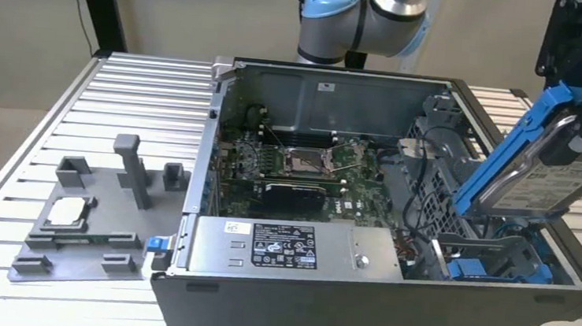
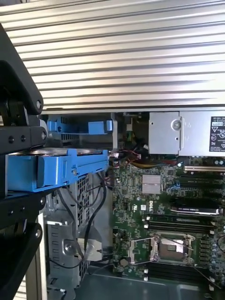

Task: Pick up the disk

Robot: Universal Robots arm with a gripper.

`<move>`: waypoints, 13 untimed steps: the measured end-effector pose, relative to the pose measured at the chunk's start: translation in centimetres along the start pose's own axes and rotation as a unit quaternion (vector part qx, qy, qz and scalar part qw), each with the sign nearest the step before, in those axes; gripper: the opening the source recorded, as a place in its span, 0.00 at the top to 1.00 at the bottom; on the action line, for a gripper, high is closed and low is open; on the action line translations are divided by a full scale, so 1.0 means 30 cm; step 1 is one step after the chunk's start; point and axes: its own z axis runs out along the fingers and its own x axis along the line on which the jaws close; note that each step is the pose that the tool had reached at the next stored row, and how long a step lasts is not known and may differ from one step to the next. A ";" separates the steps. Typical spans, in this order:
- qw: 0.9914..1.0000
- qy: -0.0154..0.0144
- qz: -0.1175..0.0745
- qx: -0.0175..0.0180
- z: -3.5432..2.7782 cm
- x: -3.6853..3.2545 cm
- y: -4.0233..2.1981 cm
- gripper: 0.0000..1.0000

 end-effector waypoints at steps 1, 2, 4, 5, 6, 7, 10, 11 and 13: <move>1.000 0.000 0.000 0.000 0.000 0.010 -0.002 1.00; 1.000 0.000 0.000 0.000 0.000 0.019 -0.003 1.00; 1.000 0.000 0.000 0.000 0.011 0.028 -0.001 1.00; 1.000 0.000 0.000 0.000 0.016 0.030 -0.001 1.00; 1.000 0.000 0.000 0.000 0.022 0.030 0.000 1.00; 1.000 0.000 0.000 0.000 0.028 0.031 0.000 1.00; 1.000 0.000 0.002 0.000 0.046 0.035 -0.001 1.00; 1.000 0.000 0.004 0.000 0.051 0.035 -0.001 1.00; 1.000 0.001 0.008 0.001 0.056 0.037 -0.002 1.00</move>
